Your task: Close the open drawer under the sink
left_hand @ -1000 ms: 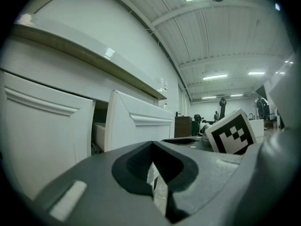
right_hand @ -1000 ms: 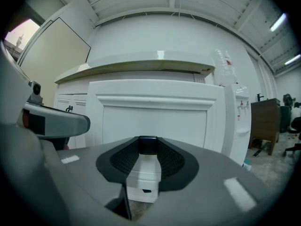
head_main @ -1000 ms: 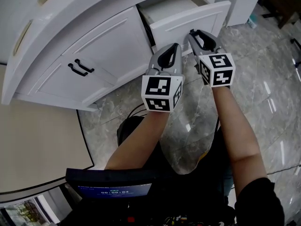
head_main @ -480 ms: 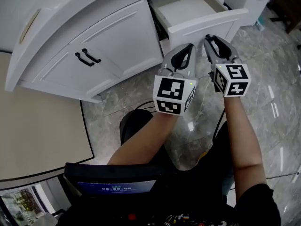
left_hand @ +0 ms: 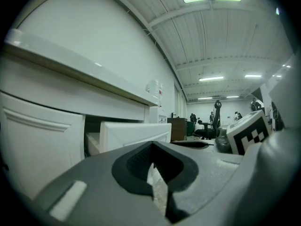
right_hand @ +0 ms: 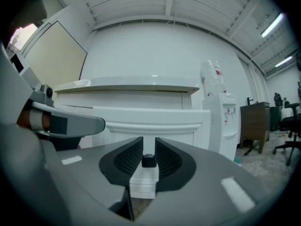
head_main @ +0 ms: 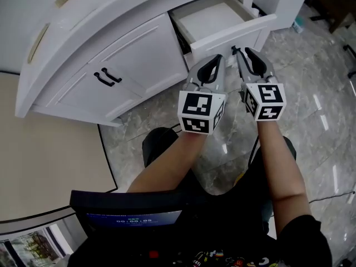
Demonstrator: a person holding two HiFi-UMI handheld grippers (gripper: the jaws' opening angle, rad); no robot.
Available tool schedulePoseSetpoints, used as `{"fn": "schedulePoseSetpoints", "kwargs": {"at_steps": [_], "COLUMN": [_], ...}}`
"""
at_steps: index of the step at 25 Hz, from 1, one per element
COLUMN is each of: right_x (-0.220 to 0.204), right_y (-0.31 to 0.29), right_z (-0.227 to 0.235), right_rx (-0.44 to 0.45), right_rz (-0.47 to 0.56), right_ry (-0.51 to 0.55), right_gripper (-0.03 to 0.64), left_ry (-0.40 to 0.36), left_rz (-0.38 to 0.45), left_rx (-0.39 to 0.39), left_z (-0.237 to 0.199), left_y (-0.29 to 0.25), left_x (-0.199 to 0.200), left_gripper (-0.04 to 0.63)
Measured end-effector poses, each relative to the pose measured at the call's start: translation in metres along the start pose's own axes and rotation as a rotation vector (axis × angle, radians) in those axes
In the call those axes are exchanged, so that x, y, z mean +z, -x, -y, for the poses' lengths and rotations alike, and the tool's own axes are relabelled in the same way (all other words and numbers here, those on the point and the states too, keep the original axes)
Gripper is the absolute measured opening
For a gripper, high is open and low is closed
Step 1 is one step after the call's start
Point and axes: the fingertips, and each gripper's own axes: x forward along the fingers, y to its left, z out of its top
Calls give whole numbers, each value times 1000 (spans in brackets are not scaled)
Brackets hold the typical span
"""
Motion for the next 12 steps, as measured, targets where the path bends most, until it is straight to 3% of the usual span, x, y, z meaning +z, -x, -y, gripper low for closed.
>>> {"fn": "schedulePoseSetpoints", "kwargs": {"at_steps": [3,12], "right_x": [59,315], "right_y": [20,90], "right_z": [5,-11], "right_rx": [-20,1], "right_rz": [-16,9], "right_ry": [-21,18], "right_gripper": [22,21], "left_ry": [5,-30], "left_rz": [-14,-9], "left_rx": [19,48], "left_z": [4,31], "left_y": [5,50], "left_x": [61,300], "left_gripper": [0,0]}}
